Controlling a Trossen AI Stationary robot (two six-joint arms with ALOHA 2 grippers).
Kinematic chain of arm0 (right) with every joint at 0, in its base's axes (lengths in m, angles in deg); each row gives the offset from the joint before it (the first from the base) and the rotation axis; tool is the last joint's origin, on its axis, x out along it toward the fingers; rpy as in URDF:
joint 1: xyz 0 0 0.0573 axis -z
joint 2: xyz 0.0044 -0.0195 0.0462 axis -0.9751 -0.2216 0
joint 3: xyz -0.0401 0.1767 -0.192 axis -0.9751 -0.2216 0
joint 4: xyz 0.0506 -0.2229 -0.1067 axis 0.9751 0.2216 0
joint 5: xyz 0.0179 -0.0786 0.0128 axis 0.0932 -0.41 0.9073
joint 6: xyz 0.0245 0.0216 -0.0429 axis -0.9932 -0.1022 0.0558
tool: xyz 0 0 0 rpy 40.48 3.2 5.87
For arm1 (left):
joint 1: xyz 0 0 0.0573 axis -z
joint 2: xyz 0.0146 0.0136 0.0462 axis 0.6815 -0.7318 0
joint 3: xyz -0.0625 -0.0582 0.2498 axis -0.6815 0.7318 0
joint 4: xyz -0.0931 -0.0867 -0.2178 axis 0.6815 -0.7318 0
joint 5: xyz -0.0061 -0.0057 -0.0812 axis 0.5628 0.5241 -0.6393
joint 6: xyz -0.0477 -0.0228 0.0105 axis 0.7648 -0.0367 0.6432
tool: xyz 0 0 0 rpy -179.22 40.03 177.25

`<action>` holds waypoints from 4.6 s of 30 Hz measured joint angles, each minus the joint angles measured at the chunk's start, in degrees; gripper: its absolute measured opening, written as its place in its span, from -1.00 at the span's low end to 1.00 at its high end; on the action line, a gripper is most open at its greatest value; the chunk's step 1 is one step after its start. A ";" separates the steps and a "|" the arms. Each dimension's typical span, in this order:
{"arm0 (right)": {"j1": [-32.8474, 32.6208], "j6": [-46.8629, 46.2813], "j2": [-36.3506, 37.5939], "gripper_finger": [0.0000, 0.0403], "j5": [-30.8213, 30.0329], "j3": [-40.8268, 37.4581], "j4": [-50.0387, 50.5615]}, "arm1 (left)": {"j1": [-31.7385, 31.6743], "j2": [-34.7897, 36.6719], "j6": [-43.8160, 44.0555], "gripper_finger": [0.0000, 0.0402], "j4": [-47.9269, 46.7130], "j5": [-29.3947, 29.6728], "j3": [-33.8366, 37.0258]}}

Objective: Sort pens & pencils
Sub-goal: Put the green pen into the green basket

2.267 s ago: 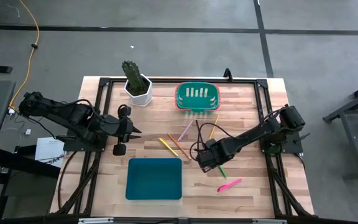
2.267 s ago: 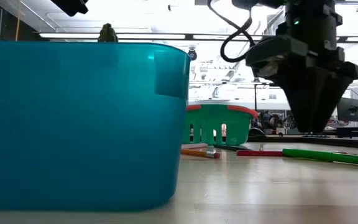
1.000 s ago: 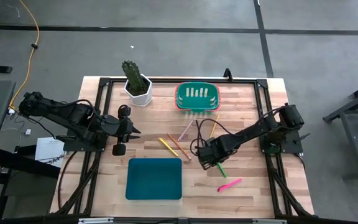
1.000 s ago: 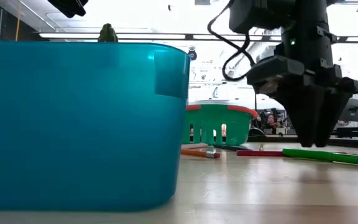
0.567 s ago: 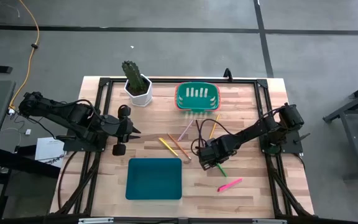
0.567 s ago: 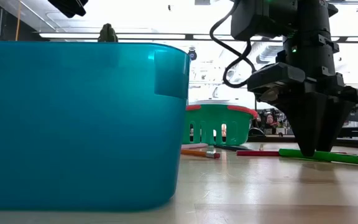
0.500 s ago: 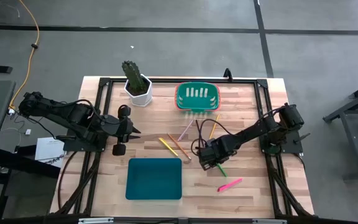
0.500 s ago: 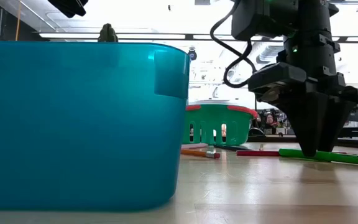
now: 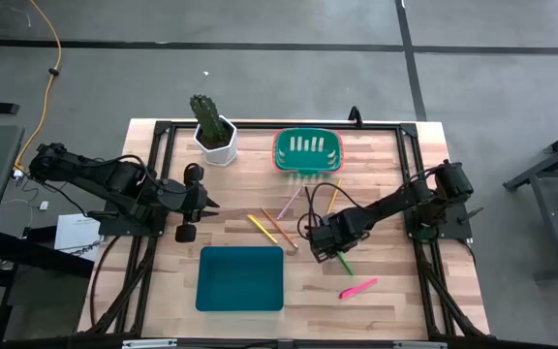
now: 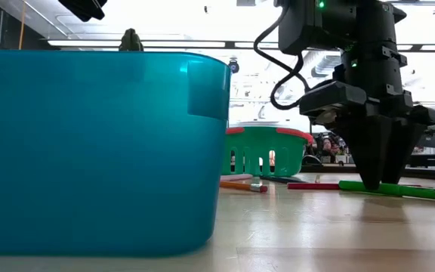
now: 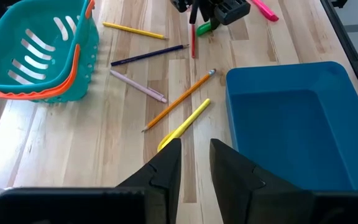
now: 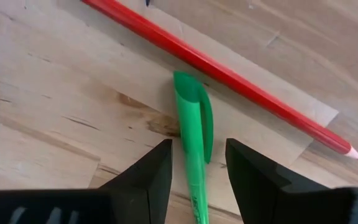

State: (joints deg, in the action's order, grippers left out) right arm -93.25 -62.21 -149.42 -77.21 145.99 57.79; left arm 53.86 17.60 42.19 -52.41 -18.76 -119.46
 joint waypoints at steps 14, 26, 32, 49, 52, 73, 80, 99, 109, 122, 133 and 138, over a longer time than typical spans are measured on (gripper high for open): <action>-0.04 0.04 0.00 -0.46 0.93 0.00 -1.19 | 0.00 0.00 0.00 -0.64 0.00 -0.02 0.00; 0.15 0.02 0.00 -0.43 0.91 0.00 -0.70 | 0.00 0.00 0.00 -0.64 -0.01 -0.07 0.00; 0.72 0.31 0.00 -0.43 0.86 0.00 -0.39 | 0.00 0.00 0.00 -0.64 -0.02 -0.07 0.00; 1.84 0.74 -0.02 -0.43 -0.13 0.00 1.76 | 0.00 0.00 -0.02 -0.64 -0.02 -0.09 0.00; 2.38 1.49 -0.02 -0.43 -0.12 0.00 1.76 | 0.00 0.00 -0.03 -0.64 -0.02 -0.09 0.00; 3.77 3.32 -0.87 -0.43 0.73 0.01 1.64 | 0.00 -0.02 -0.07 -0.64 -0.04 -0.07 0.00; 3.78 3.18 -0.85 -0.44 0.40 0.02 1.28 | 0.00 -0.01 -0.22 -0.64 -0.07 -0.07 0.00; 3.73 3.44 -0.83 -0.74 0.27 0.14 1.08 | 0.00 -0.02 -0.22 -0.64 -0.07 -0.04 0.00; 3.65 5.00 -0.86 -0.74 -1.61 5.83 -0.79 | 0.00 -0.02 -0.20 -0.64 -0.04 -0.02 0.00; 7.16 13.27 -0.87 -0.74 -9.98 19.56 1.08 | 0.00 0.00 -0.20 -0.64 0.00 0.09 0.00; 16.31 25.03 -0.85 -0.74 -14.23 32.12 10.72 | 0.00 -0.02 -0.22 -0.64 -0.02 0.15 0.00; 22.25 30.87 -0.85 -0.74 -12.75 33.41 11.20 | 0.00 -0.01 -1.15 -0.64 -0.01 0.24 0.00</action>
State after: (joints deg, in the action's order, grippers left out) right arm -71.00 -31.34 -150.27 -89.96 179.40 68.99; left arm 53.86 17.59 41.04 -52.42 -18.52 -119.46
